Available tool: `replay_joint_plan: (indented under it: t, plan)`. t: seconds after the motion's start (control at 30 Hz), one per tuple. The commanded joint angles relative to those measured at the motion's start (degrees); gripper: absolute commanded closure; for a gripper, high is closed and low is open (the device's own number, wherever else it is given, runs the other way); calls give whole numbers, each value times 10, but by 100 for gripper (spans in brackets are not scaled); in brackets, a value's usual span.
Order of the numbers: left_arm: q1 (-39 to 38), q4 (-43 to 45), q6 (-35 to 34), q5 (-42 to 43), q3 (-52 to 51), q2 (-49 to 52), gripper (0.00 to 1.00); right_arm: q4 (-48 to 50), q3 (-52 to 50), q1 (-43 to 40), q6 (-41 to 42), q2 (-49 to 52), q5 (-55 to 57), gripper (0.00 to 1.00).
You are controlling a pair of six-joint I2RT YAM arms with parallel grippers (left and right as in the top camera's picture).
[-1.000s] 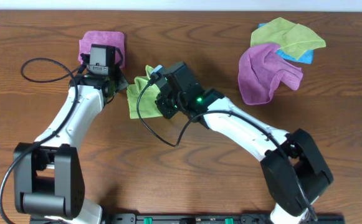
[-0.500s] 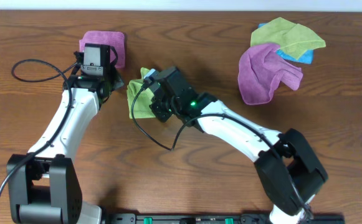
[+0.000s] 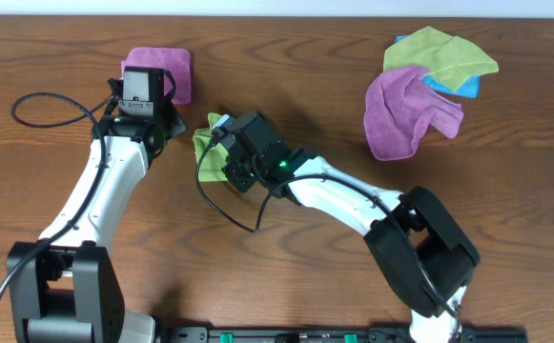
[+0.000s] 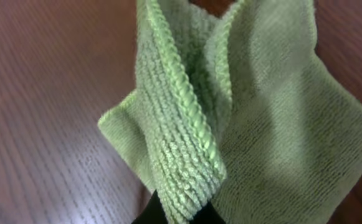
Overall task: Fold the cloth
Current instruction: 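Press the folded green square flat and release the right gripper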
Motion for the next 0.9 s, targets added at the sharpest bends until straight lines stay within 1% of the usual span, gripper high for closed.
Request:
replay_joint_plan:
  t: [0.0,0.4,0.57,0.6,0.63,0.7,0.87]
  plan:
    - [3,-2,11,-3,13,-13,94,10,10,9,-3,12,8,99]
    - [3,3,11,1,13,-13,94,31,10,22,6,32,0,99]
    - [3,5,11,1,13,-14,94,31,12,25,4,32,-15,77]
    - [3,5,11,1,13,-14,94,28,14,25,4,32,-17,69]
    - [3,5,11,0,13,-15,94,28,15,26,4,32,-21,57]
    - [3,7,12,-1,13,-17,94,28,19,28,2,32,-26,46]
    - [3,7,12,-9,13,-23,94,5,43,35,-1,32,-47,41]
